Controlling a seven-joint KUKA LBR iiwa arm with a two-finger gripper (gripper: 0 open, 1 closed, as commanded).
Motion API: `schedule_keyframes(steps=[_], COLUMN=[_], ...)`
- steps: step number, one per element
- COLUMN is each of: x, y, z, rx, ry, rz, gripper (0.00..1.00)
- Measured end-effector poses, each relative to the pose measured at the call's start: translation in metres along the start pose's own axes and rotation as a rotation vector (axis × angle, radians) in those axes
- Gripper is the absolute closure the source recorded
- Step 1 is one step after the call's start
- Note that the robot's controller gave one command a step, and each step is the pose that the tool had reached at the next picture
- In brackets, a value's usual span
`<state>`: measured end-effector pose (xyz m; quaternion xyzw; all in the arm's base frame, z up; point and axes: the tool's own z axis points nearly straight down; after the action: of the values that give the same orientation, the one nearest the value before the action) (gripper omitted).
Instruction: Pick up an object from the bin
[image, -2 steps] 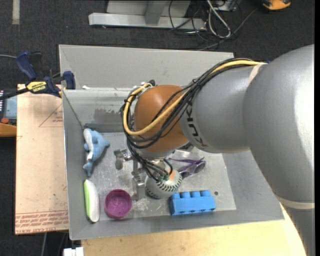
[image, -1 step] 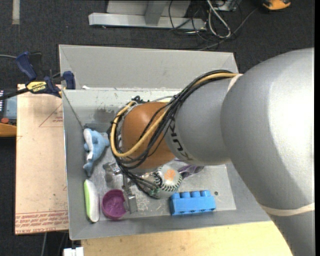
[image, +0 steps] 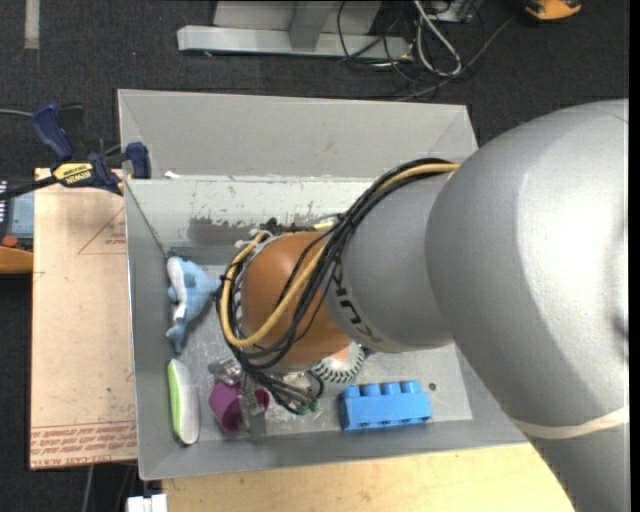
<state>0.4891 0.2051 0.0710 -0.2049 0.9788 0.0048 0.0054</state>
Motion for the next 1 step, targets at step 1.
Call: schedule_keyframes(steps=[1], x=[0.0000], y=[0.0000], z=[0.0000], rx=[0.000], ry=[0.000], rz=[0.000], gripper=[1.00])
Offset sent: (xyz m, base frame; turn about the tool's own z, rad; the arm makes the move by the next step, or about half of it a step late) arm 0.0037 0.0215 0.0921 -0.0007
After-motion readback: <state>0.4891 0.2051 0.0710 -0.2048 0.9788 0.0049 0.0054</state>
